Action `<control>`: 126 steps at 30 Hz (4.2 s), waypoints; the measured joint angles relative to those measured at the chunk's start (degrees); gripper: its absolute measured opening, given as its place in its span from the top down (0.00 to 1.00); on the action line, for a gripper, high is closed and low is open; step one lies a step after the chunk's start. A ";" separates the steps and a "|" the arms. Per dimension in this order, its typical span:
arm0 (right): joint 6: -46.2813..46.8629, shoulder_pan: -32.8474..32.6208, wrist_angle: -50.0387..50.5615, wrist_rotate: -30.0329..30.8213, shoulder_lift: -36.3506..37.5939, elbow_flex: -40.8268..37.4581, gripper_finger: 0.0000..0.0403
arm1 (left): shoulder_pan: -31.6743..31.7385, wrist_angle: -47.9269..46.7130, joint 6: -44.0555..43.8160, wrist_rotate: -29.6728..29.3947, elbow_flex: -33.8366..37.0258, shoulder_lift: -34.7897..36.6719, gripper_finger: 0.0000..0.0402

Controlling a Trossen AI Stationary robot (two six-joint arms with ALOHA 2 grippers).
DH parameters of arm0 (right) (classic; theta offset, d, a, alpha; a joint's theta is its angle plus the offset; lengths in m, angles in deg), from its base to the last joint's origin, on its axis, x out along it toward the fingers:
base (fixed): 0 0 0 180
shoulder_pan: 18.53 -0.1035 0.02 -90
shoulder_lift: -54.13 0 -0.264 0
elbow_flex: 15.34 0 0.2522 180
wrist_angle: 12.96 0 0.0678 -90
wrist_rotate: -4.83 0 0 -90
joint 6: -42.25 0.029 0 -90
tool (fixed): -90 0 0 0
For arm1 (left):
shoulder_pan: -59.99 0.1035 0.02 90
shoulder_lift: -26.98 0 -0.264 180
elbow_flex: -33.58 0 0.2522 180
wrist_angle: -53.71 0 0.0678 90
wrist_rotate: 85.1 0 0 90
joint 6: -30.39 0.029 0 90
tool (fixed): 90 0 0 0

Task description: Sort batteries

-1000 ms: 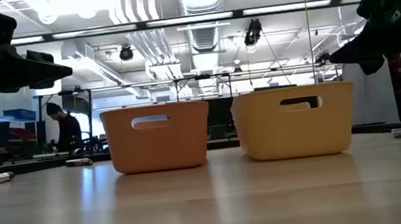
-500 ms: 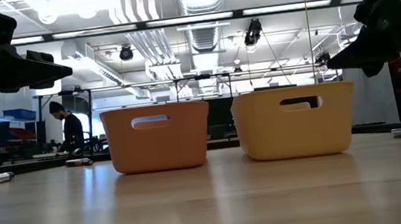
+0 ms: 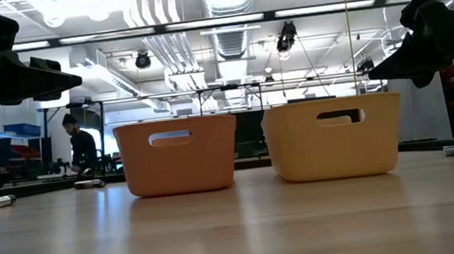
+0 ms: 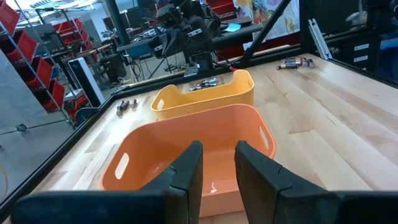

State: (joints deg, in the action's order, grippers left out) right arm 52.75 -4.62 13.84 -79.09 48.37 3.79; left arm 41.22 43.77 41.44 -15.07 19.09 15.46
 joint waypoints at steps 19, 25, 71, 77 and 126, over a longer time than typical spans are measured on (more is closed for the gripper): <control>0.00 0.00 0.00 0.01 0.00 0.00 0.97 | 0.00 0.00 0.00 0.00 -0.02 0.00 0.81; 0.00 0.00 0.00 0.00 0.00 0.00 0.97 | 0.00 0.00 0.02 0.00 -0.02 0.00 0.81; 0.00 0.00 0.00 0.00 -0.02 0.00 0.97 | 0.00 0.00 0.01 0.00 0.00 0.00 0.81; 0.00 0.00 0.02 0.00 -0.02 0.00 0.97 | 0.00 0.00 0.01 0.00 -0.01 0.00 0.81; 0.00 0.00 0.02 0.00 -0.02 0.00 0.97 | 0.87 24.00 -10.07 -1.81 0.11 -7.57 0.81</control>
State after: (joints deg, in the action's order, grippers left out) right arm 52.75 -4.62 13.86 -79.09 48.35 3.79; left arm 42.09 67.77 31.36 -16.88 19.20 7.89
